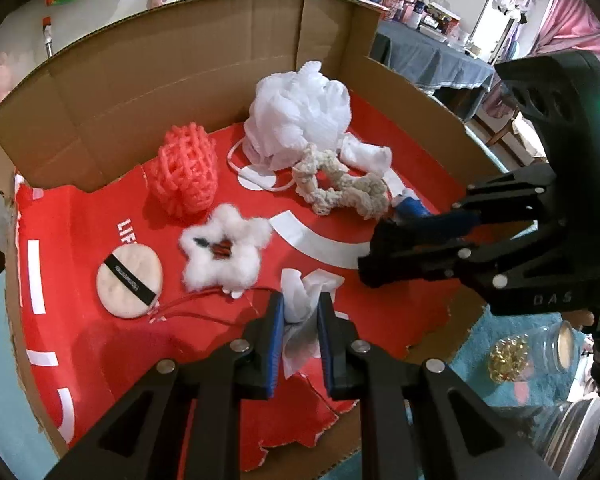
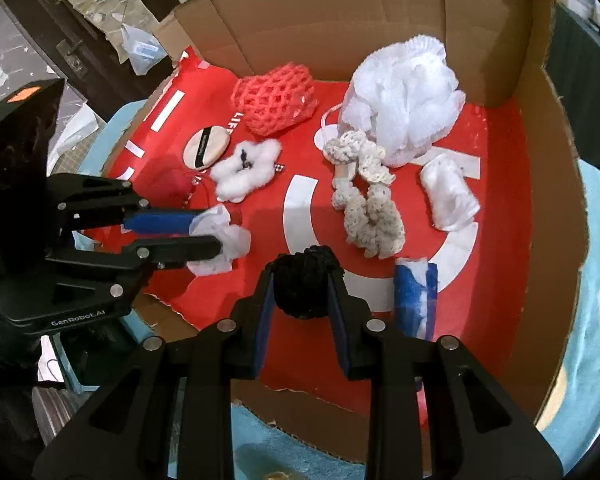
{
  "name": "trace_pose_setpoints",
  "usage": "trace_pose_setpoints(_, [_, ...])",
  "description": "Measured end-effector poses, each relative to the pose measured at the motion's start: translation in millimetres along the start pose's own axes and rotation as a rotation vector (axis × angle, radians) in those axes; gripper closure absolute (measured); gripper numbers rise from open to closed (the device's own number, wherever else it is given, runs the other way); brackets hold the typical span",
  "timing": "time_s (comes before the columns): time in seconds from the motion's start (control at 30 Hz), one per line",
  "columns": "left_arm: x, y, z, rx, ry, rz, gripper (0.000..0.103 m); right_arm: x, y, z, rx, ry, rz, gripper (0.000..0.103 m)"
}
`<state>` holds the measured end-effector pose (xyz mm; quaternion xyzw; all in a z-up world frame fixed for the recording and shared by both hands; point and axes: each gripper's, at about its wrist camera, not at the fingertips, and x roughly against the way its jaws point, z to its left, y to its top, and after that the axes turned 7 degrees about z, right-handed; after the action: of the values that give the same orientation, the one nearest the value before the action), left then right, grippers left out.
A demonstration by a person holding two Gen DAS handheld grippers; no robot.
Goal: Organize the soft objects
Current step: 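Carry the white tissue with the left tool while the right tool carries the black ball into the box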
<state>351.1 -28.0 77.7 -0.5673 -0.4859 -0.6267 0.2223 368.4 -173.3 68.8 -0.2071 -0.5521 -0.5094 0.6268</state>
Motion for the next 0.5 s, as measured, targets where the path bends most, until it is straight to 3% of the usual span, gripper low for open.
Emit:
trace_pose_setpoints(0.27, [-10, 5, -1, -0.023, 0.008, 0.059, 0.087, -1, -1, 1, 0.008, -0.026, 0.037, 0.077])
trace_pose_setpoints(0.5, [-18, 8, -3, -0.026, 0.007, 0.064, 0.079, -7, 6, 4, 0.009, -0.039, 0.056, 0.076])
